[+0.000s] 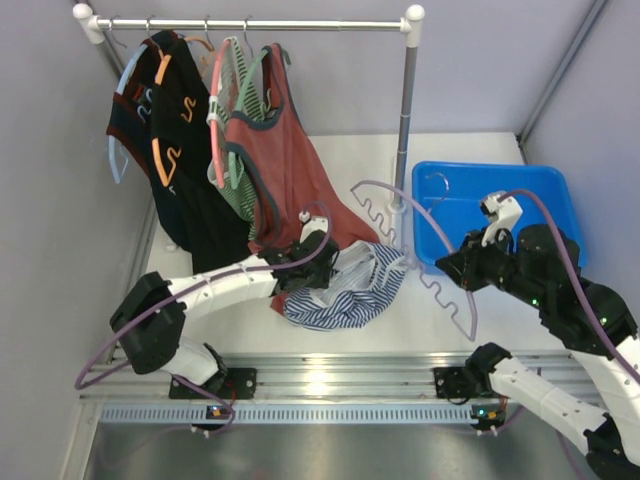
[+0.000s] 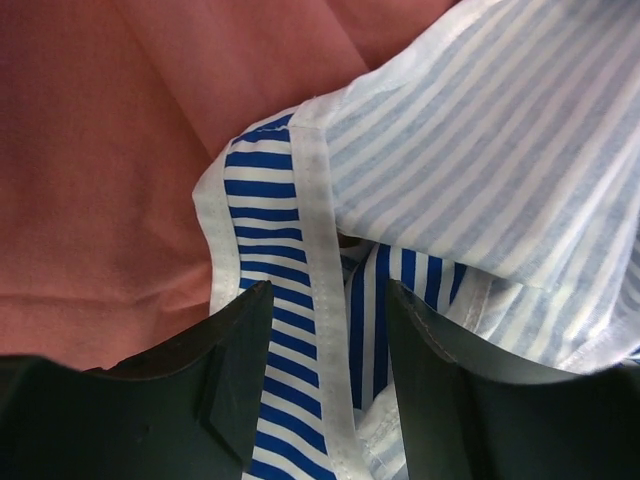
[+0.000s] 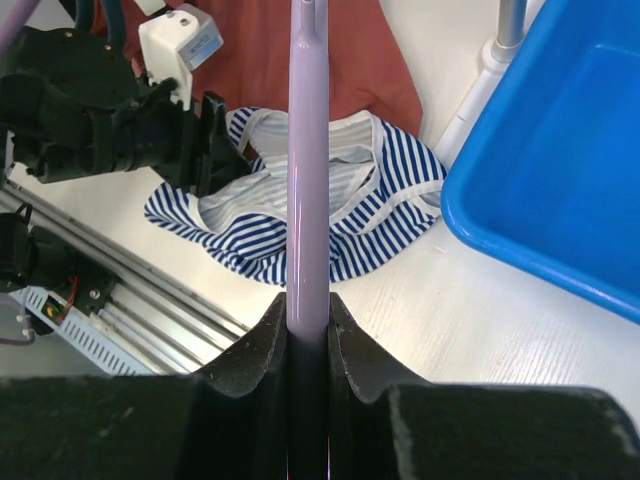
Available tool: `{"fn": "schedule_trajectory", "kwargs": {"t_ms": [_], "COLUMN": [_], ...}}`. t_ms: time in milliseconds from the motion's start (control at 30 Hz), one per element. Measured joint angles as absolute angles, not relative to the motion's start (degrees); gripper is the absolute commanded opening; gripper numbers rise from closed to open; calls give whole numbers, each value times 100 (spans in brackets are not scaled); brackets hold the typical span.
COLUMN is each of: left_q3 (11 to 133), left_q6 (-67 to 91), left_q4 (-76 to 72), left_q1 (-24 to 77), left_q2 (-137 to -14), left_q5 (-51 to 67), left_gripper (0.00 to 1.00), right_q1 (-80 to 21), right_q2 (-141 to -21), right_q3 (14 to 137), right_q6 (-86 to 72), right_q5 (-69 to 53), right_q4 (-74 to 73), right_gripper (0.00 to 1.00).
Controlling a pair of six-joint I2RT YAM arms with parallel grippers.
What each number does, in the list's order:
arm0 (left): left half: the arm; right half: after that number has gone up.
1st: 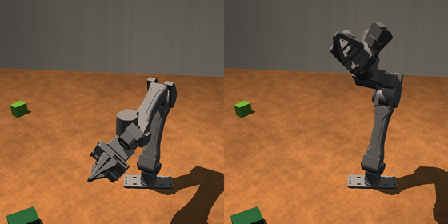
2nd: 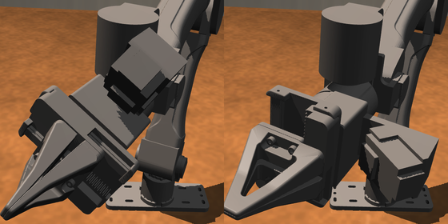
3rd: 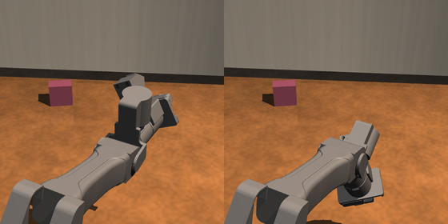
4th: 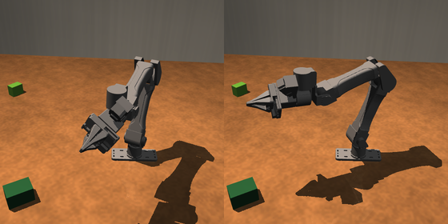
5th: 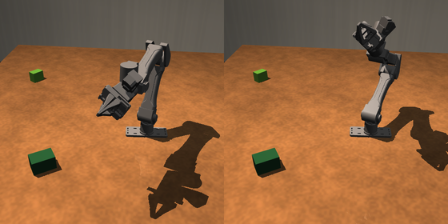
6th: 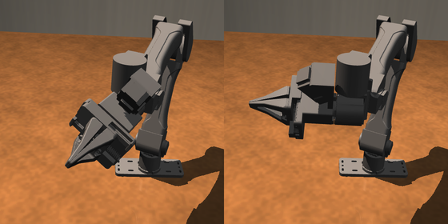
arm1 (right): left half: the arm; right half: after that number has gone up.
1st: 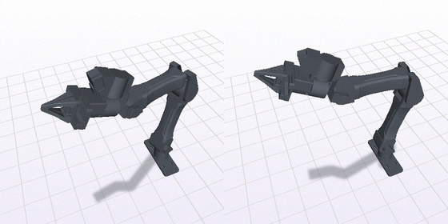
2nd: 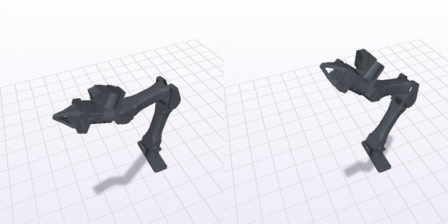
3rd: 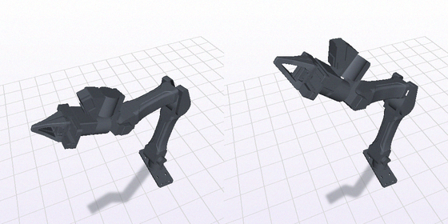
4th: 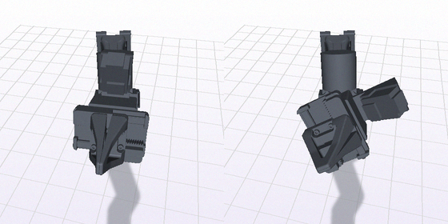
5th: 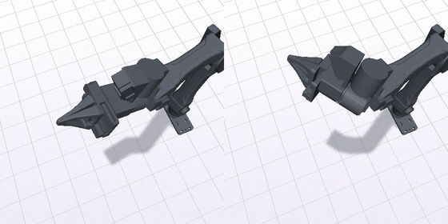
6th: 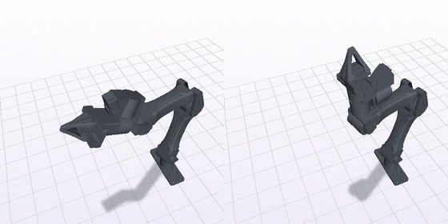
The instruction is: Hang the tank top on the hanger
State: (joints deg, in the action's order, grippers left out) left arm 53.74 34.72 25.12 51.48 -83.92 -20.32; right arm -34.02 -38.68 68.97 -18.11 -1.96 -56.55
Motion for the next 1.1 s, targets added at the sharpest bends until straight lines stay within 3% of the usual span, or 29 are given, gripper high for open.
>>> {"fn": "schedule_trajectory", "kwargs": {"t_ms": [67,200,300,433,1100], "left_q3": [5404,5518,5544,5553,5942], "left_q6": [3444,3389,3336,3269,2995], "left_q4": [2552,2580,2596,2746,3428], "left_q1": [5151,5153,5153,5153,5153], "left_q2": [-8475,-8656,-8709,-8663,-7671], "left_q5": [-2108,-2231,-2331,-2460,-2665], "left_gripper": [53,41,18,0,0], "right_q1": [-3402,-3402,-3402,-3402,-3402], "right_q2": [-3835,-3809,-3789,-3774,-3638], "right_q3": [6897,6895,6851,6823,6055], "right_q6": [-1815,-1817,-1811,-1772,-1500], "right_q5": [-263,-405,-519,-701,-2014], "right_q4": [-5673,-5693,-5730,-5918,-6329], "right_gripper": [0,0,0,0,0]}}
